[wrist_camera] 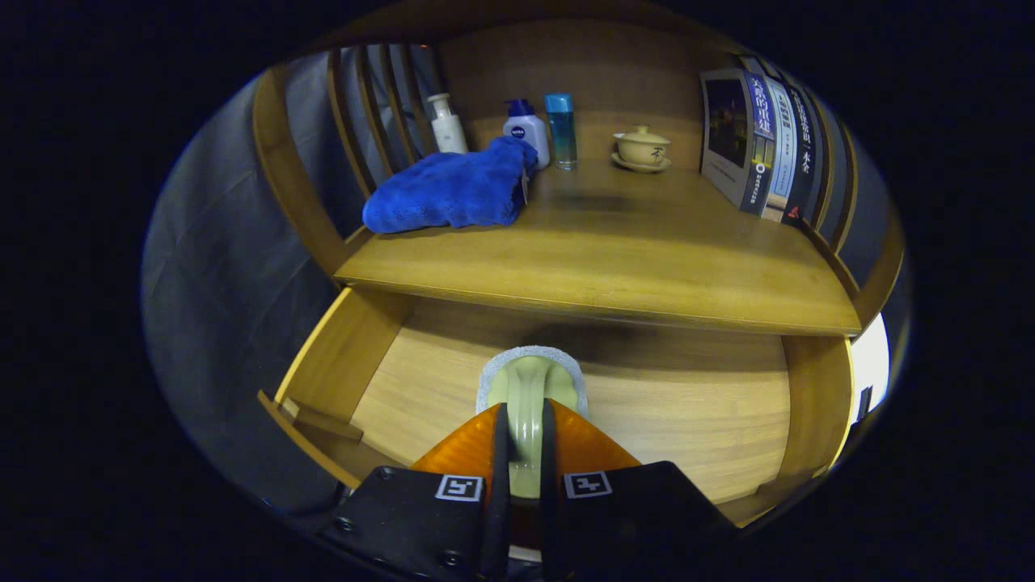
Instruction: Pull open the drawer, take out the items inside it, and place them on the countertop above the cabinet.
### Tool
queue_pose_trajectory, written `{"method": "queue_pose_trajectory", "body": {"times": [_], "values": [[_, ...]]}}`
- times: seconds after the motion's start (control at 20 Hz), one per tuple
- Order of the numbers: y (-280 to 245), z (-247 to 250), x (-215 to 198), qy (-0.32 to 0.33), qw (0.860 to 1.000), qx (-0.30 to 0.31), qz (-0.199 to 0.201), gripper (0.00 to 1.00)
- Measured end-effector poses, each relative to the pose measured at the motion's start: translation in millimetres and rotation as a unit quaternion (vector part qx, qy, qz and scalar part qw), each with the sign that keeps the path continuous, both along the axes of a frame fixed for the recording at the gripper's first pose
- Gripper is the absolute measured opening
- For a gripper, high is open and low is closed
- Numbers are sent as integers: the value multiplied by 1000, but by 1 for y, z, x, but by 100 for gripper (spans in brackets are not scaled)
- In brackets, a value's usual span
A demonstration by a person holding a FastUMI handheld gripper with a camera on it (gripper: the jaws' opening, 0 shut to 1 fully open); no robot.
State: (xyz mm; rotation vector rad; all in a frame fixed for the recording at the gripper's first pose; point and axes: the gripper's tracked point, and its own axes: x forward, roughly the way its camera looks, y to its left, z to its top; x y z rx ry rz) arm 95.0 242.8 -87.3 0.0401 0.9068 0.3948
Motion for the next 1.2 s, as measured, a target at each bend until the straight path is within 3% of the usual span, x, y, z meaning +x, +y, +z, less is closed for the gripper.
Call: {"method": "queue_pose_trajectory", "body": {"times": [0.3,0.5,0.7,1.0,1.2], "values": [[5,44,-14,-36,999,10,21,23],[5,85,0,-85,996,23,11,23],[-7,113,36,-128,991,33,-28,23],[-36,107,109,-120,986,42,-109,23],[-48,102,147,-138,983,8,-120,23]]}}
